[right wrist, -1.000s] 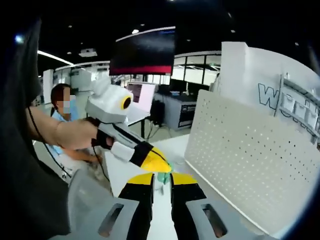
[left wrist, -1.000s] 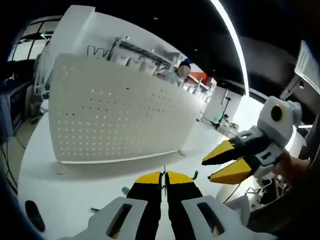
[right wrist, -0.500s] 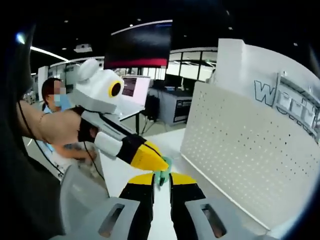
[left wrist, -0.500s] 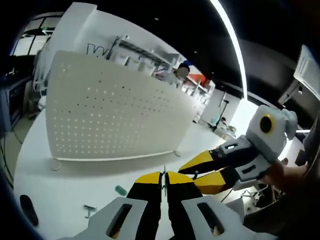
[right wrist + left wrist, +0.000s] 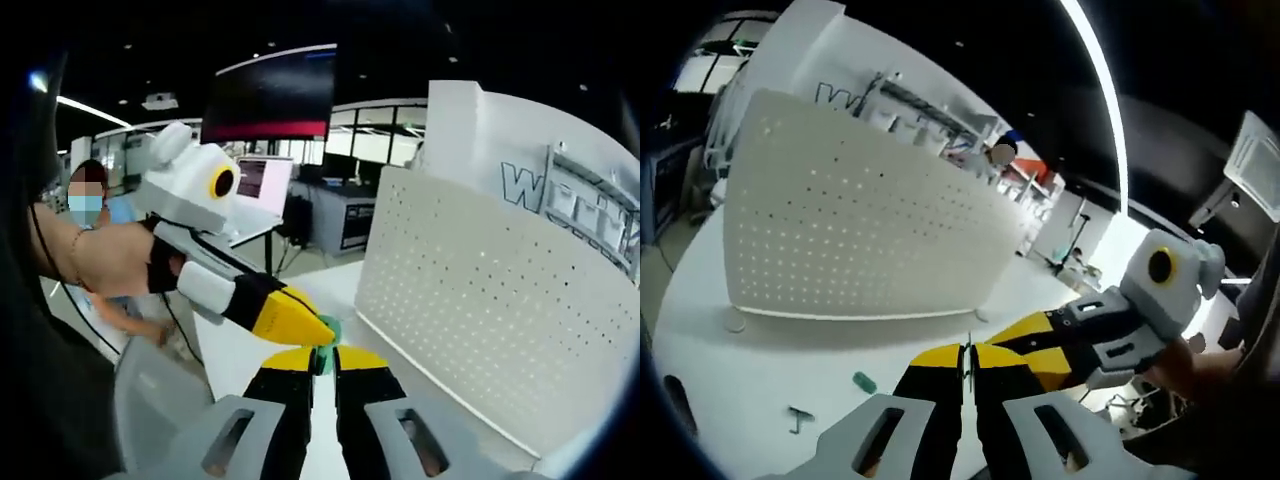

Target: Insert the hook assembly into the mounting plate slot until the hook locks in place.

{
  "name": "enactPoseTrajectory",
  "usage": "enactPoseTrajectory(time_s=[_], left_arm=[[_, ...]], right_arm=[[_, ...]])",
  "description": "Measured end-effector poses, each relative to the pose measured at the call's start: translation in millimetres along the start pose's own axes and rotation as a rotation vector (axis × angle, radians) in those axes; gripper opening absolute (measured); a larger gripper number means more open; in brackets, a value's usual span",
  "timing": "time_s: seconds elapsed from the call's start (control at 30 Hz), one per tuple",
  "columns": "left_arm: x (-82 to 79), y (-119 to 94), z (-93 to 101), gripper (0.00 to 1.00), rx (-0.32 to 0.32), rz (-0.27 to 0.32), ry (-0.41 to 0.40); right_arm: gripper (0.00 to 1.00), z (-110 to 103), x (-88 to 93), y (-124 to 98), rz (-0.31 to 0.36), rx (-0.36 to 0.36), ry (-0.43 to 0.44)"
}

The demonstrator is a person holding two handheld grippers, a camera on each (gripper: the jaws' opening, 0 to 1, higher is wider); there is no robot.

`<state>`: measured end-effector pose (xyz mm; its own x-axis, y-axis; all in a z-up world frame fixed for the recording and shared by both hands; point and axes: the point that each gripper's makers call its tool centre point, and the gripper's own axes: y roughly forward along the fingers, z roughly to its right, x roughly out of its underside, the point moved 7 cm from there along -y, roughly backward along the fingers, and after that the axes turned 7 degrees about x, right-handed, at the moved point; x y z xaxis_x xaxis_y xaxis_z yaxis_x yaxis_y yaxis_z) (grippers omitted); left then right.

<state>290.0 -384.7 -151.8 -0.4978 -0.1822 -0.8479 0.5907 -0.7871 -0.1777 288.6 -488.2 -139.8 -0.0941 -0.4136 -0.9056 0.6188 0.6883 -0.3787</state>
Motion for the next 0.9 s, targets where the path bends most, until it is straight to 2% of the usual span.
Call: enactPoseTrajectory(time_s=[0.57,0.67,0.9], left_arm=[[1.7,3.2,2.3,0.02,0.005,0.018,-0.044],[3.6,4.1,1.6,0.02,-0.002,0.016,-0.039],[5.0,4.5,-1.8,0.04,0.008,0.025,-0.058]], right_arm=[[0.01,0.6,0.9,0.4,-0.014,0.026,-0.023],[0.01,-0.9,3.1,2.0,-0.021,0.029,-0.058],[0.0,0.6,3.8,3.4,-0.029,0.033,-0.045]])
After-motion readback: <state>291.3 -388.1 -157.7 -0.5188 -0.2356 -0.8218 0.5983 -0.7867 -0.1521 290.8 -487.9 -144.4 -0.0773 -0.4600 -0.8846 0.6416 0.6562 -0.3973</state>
